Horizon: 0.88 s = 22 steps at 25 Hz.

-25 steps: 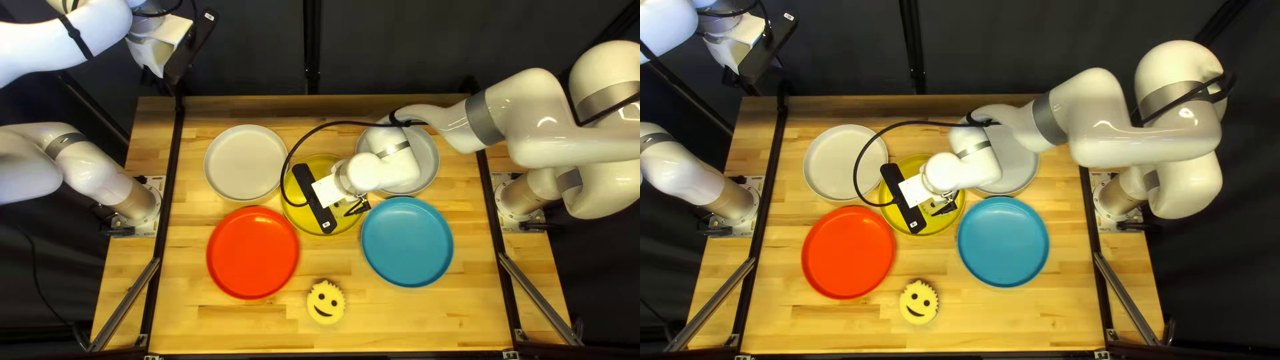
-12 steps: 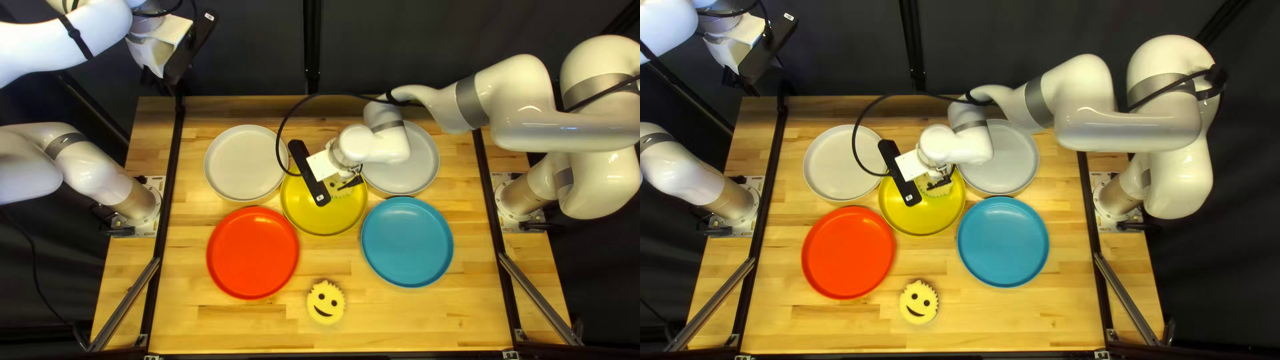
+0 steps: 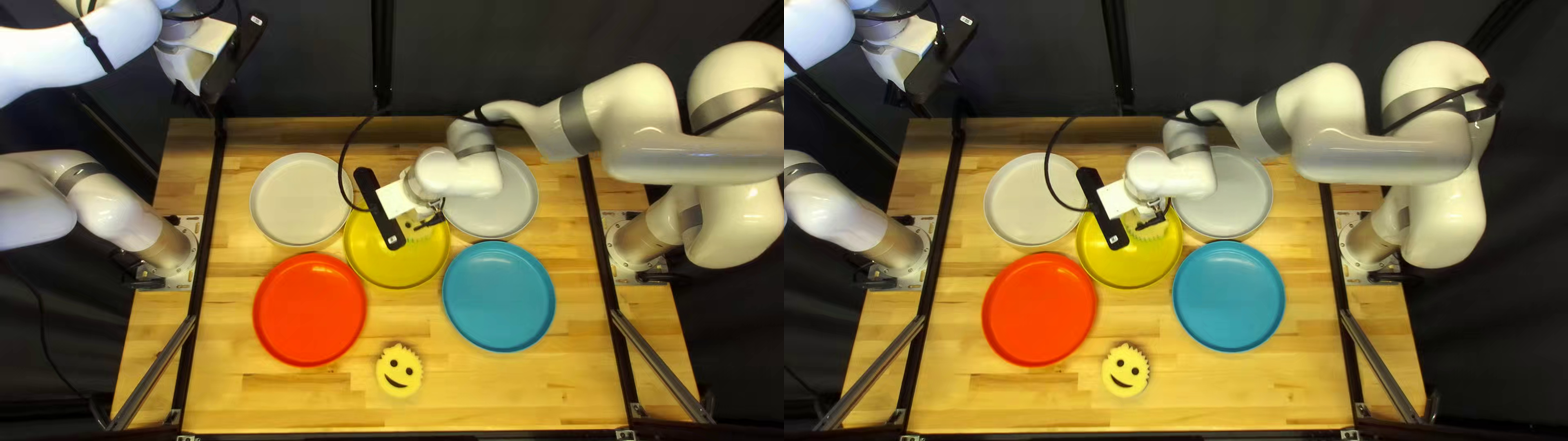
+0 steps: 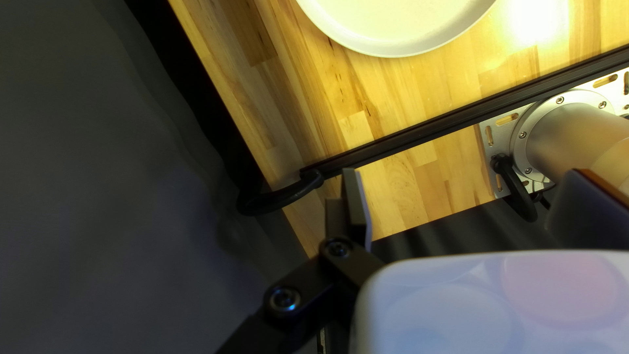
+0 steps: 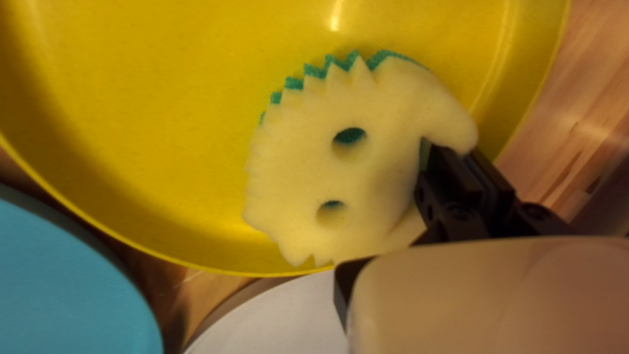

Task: Pick up sponge and scrub the plate

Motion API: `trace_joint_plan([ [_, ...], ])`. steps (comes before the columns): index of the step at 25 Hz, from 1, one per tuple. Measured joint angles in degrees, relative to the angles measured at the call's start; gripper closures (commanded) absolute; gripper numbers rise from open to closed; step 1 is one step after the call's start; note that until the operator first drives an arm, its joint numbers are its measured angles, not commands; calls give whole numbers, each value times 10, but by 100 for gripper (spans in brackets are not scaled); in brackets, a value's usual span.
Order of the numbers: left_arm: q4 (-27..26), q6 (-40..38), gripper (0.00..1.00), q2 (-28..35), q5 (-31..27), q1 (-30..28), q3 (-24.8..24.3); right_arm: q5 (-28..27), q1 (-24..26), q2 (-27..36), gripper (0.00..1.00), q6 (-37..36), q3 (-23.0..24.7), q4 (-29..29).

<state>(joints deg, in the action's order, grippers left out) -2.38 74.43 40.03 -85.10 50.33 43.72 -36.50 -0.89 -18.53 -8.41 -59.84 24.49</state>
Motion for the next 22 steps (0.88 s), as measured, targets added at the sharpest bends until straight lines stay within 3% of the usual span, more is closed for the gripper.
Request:
trace_joint_plan([
  [5, 0, 0, 0, 0, 0, 0, 0, -4, -18, -29, 100, 2, -36, -9],
  [12, 0, 0, 0, 0, 0, 0, 0, 9, 19, -67, 100, -67, -76, -68],
  [22, 0, 0, 0, 0, 0, 0, 0, 24, 86, -47, 100, -141, -51, -130],
])
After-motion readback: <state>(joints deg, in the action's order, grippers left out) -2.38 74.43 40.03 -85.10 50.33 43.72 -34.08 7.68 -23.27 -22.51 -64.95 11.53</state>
